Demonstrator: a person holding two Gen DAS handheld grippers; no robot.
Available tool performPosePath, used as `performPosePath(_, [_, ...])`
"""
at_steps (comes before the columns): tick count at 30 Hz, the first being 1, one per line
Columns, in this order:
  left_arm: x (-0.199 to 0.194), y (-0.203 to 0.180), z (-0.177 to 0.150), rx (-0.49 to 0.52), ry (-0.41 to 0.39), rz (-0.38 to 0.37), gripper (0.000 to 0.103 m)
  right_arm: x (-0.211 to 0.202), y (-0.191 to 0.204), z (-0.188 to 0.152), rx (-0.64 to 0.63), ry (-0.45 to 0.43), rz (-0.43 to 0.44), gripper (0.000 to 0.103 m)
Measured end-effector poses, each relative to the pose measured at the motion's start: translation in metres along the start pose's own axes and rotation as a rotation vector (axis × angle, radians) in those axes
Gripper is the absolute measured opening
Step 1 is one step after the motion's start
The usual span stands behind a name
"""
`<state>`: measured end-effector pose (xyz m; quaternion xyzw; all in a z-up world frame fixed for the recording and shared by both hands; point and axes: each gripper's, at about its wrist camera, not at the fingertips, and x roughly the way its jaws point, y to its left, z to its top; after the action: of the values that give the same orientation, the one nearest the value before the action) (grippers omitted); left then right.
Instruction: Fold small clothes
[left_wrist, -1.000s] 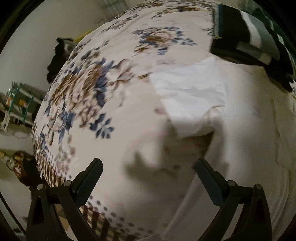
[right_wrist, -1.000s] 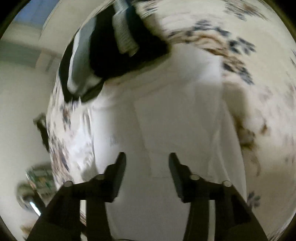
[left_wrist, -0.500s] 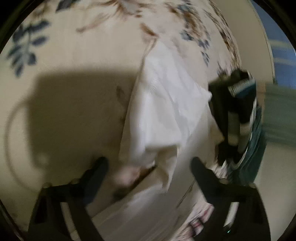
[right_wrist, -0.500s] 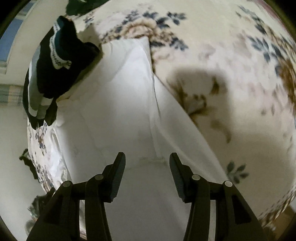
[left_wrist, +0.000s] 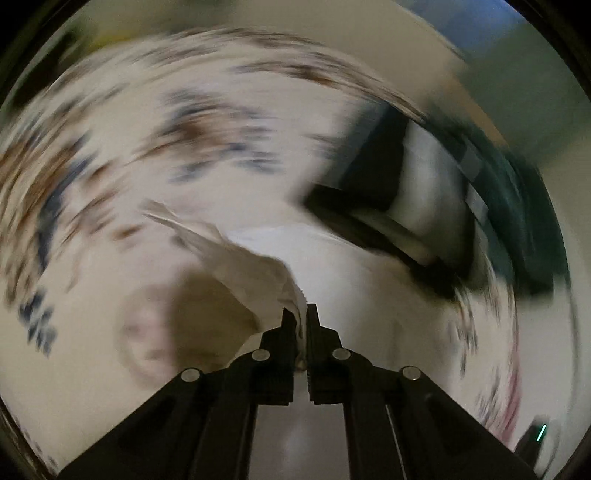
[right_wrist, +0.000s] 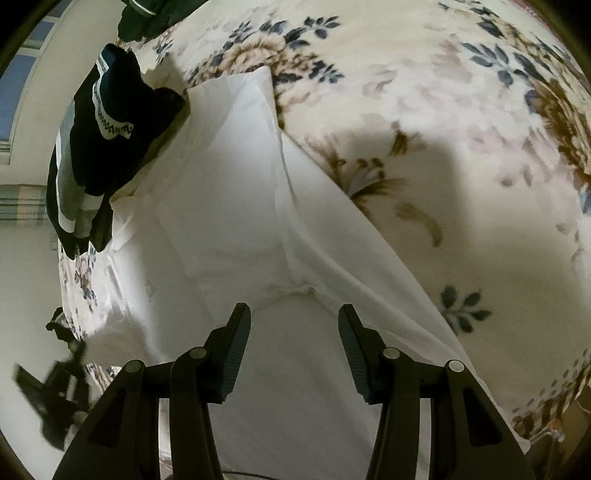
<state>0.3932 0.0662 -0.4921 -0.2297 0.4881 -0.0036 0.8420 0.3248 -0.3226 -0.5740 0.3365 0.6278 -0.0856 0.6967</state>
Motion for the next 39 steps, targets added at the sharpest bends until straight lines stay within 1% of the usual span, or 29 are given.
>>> performPosePath(1, [0.009, -0.03, -0.006, 0.097, 0.038, -0.015, 0.003, -0.002, -0.001, -0.001, 0.002, 0.002, -0.001, 0.052])
performPosePath(2, [0.021, -0.056, -0.015, 0.176, 0.089, -0.046, 0.003, -0.003, -0.003, -0.002, 0.002, 0.006, -0.003, 0.052])
performPosePath(3, [0.032, -0.077, -0.028, 0.243, 0.135, -0.043, 0.005, -0.004, -0.004, -0.002, 0.001, 0.013, -0.006, 0.052])
performPosePath(5, [0.045, -0.107, -0.051, 0.347, 0.187, -0.011, 0.009, -0.007, -0.006, -0.003, -0.005, 0.032, -0.011, 0.052])
performPosePath(6, [0.048, -0.115, -0.061, 0.378, 0.211, 0.007, 0.01, -0.01, -0.006, -0.003, -0.012, 0.036, -0.014, 0.052])
performPosePath(7, [0.048, -0.117, -0.067, 0.385, 0.225, 0.009, 0.011, -0.013, -0.007, -0.004, -0.022, 0.038, -0.017, 0.052])
performPosePath(8, [0.043, -0.116, -0.076, 0.382, 0.229, 0.016, 0.024, -0.016, -0.007, -0.004, -0.032, 0.039, -0.019, 0.052])
performPosePath(9, [0.039, -0.112, -0.081, 0.382, 0.228, 0.027, 0.052, -0.018, -0.007, -0.004, -0.042, 0.04, -0.022, 0.052])
performPosePath(10, [0.036, -0.11, -0.083, 0.382, 0.225, 0.048, 0.071, -0.021, -0.007, -0.004, -0.051, 0.043, -0.028, 0.052])
performPosePath(11, [0.031, -0.105, -0.084, 0.375, 0.219, 0.072, 0.094, -0.023, -0.007, -0.004, -0.056, 0.044, -0.03, 0.052])
performPosePath(12, [0.026, -0.097, -0.084, 0.361, 0.203, 0.092, 0.095, -0.024, -0.008, -0.004, -0.059, 0.044, -0.027, 0.052])
performPosePath(14, [0.016, -0.076, -0.084, 0.347, 0.175, 0.168, 0.095, -0.026, -0.008, -0.005, -0.058, 0.051, -0.025, 0.052])
performPosePath(18, [0.02, -0.042, -0.077, 0.315, 0.179, 0.284, 0.095, -0.037, -0.009, -0.009, -0.042, 0.064, -0.011, 0.052])
performPosePath(20, [0.017, -0.03, -0.076, 0.284, 0.178, 0.31, 0.095, -0.045, -0.011, -0.011, -0.049, 0.083, -0.011, 0.052])
performPosePath(22, [0.008, -0.025, -0.08, 0.261, 0.178, 0.315, 0.095, -0.056, -0.014, -0.012, -0.07, 0.108, -0.024, 0.052])
performPosePath(25, [-0.009, -0.037, -0.095, 0.26, 0.169, 0.335, 0.095, -0.075, -0.027, -0.01, -0.104, 0.146, -0.043, 0.052])
performPosePath(27, [-0.016, -0.049, -0.11, 0.275, 0.181, 0.329, 0.095, -0.086, -0.039, -0.006, -0.13, 0.169, -0.074, 0.052])
performPosePath(30, [-0.022, -0.076, -0.146, 0.299, 0.239, 0.313, 0.095, -0.098, -0.065, 0.004, -0.172, 0.214, -0.092, 0.052])
performPosePath(32, [-0.026, -0.095, -0.177, 0.312, 0.262, 0.321, 0.095, -0.102, -0.086, 0.014, -0.205, 0.244, -0.079, 0.052])
performPosePath(34, [-0.029, -0.116, -0.216, 0.309, 0.297, 0.331, 0.095, -0.101, -0.107, 0.028, -0.253, 0.269, -0.068, 0.052])
performPosePath(35, [-0.03, -0.131, -0.241, 0.298, 0.328, 0.342, 0.095, -0.101, -0.119, 0.034, -0.267, 0.276, -0.079, 0.052])
performPosePath(37, [-0.03, -0.153, -0.277, 0.266, 0.384, 0.356, 0.095, -0.104, -0.144, 0.048, -0.27, 0.286, -0.087, 0.052])
performPosePath(39, [-0.03, -0.18, -0.32, 0.2, 0.454, 0.343, 0.095, -0.108, -0.167, 0.059, -0.267, 0.307, -0.081, 0.052])
